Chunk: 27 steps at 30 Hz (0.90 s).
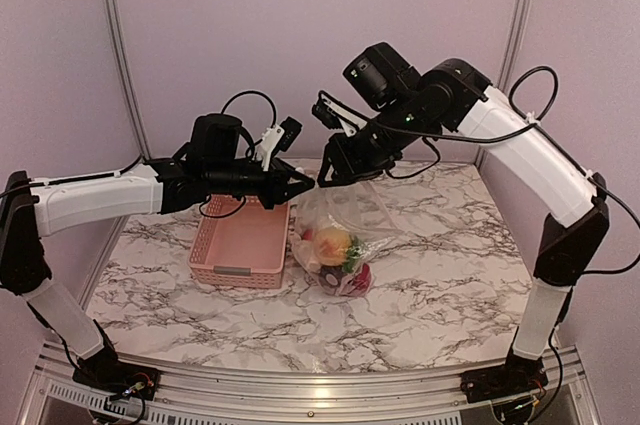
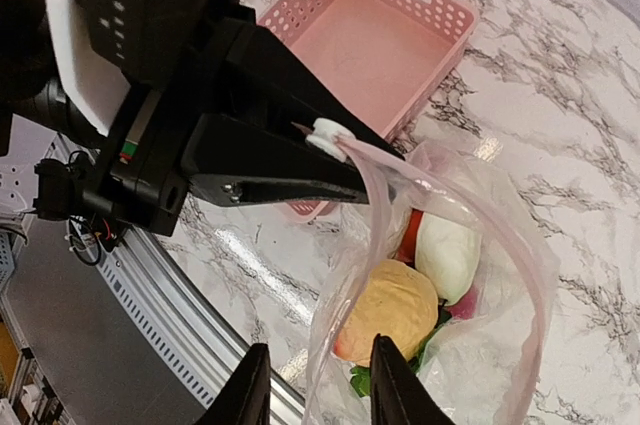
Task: Place the food in the zip-top bag and seal the zipper
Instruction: Pass from the left arm to the right
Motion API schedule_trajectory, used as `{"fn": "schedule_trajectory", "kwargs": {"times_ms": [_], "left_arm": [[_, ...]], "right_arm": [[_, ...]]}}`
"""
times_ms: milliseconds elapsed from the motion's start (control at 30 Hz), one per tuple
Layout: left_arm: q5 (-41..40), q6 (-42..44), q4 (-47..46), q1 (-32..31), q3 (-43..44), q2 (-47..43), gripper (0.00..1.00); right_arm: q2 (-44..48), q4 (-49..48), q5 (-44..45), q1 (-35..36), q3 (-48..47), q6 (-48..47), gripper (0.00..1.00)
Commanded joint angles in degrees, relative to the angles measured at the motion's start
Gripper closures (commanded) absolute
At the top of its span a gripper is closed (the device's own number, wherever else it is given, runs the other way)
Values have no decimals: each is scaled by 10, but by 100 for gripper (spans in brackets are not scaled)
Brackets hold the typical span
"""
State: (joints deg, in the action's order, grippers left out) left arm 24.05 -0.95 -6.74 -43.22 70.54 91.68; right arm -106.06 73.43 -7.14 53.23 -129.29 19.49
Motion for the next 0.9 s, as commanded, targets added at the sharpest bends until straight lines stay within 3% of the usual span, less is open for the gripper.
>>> {"fn": "schedule_trajectory", "kwargs": {"times_ms": [0, 200, 333, 367, 500, 533, 567, 700, 867], "left_arm": [[7, -14, 23, 0, 12, -22, 87], [13, -12, 26, 0, 18, -20, 85], [16, -10, 28, 0, 21, -24, 80], [13, -7, 32, 0, 21, -26, 73], [-25, 5, 31, 3, -2, -64, 16], [-32, 6, 12, 4, -28, -80, 6], [-37, 6, -8, 6, -50, -107, 2], [-25, 14, -63, 7, -106, -165, 1], [30, 33, -59, 8, -104, -175, 1]], "right_arm": [[-2, -16, -15, 1, 49, -4, 67], [-14, -26, -8, 1, 68, -12, 67], [-32, -25, 22, -2, 58, -21, 93], [-33, -25, 27, -4, 52, -24, 100], [-12, -35, 35, -19, 50, -48, 100], [5, -47, 28, -24, 62, -57, 100], [25, -67, 15, -29, 83, -69, 100], [114, -151, -72, -38, 194, -116, 100], [175, -182, -141, -38, 265, -141, 100]]}}
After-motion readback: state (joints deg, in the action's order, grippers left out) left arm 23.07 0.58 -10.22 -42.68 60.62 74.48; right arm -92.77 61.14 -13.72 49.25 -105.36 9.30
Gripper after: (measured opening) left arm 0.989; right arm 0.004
